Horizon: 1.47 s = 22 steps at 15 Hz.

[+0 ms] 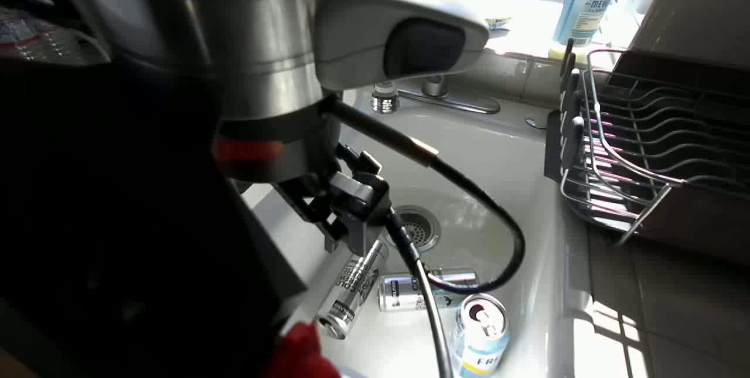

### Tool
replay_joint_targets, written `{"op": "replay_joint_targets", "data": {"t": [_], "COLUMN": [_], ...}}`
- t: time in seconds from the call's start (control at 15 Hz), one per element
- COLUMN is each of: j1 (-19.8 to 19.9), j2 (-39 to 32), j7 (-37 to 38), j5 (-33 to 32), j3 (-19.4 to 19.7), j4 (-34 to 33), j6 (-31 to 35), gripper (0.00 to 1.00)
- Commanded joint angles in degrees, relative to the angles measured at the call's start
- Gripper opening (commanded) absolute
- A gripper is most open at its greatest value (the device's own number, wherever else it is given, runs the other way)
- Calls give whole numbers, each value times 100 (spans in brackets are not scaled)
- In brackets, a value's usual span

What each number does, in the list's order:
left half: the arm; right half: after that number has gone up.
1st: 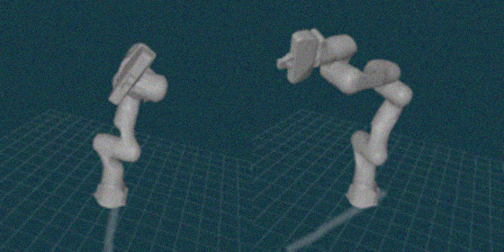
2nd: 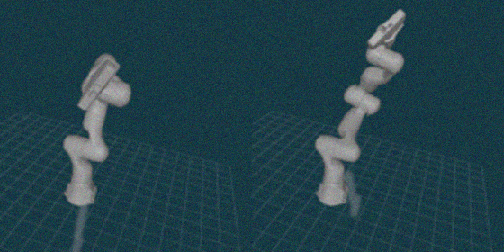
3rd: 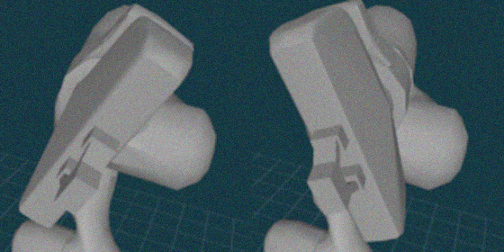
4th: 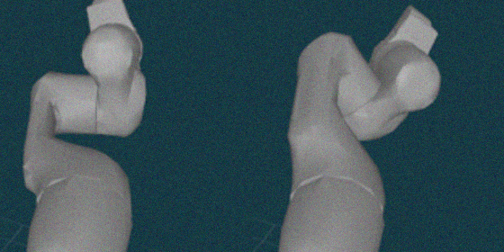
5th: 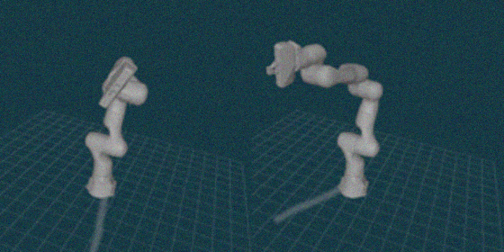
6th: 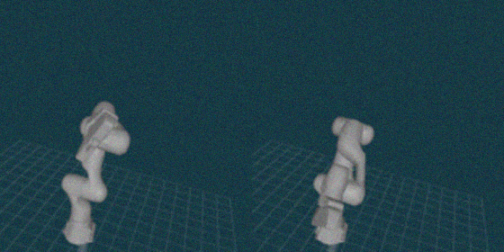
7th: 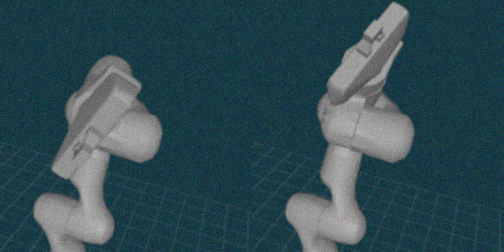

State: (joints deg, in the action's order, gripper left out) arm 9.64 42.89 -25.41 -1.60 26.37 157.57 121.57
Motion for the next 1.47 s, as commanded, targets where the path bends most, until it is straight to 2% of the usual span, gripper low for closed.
{"op": "replay_joint_targets", "data": {"t": [0.0,0.73,1.07,1.4], "j1": [92,92,-793,-1485], "j2": [-35,-36,-684,-1355], "j7": [-64,-64,-443,-262], "j5": [82,82,654,1884], "j3": [-91,-91,-204,-356], "j4": [-8,-8,-581,-1375], "j6": [-10,-10,128,-26], "gripper": [100,100,100,100]}}
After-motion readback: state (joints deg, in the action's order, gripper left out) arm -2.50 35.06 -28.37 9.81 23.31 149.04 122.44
